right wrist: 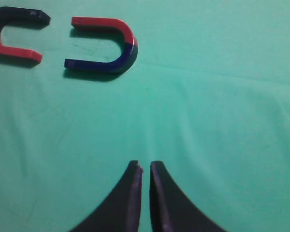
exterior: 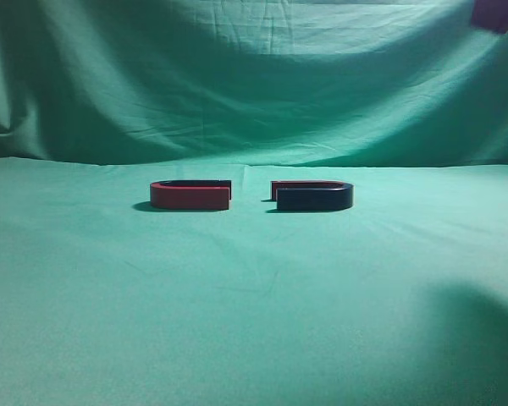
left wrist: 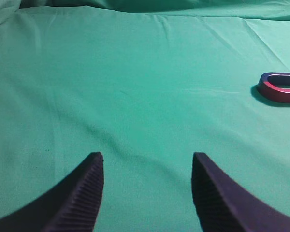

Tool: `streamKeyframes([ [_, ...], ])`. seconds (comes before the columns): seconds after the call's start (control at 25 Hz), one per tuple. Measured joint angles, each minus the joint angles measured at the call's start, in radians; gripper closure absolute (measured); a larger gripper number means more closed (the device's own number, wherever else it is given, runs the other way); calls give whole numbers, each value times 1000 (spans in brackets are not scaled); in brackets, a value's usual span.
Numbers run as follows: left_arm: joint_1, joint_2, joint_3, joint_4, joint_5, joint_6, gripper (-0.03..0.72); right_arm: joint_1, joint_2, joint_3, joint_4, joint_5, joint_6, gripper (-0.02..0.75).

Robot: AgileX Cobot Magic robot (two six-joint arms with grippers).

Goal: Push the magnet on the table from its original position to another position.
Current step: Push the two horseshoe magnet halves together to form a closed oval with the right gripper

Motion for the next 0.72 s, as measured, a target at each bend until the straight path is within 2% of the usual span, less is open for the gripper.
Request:
streamKeyframes([
  [0.32,0,0,0,0,0,0,316,40,343,-211,-36,33,37,269],
  [0.72,0,0,0,0,0,0,316,50,599,-427,-44,53,70,269],
])
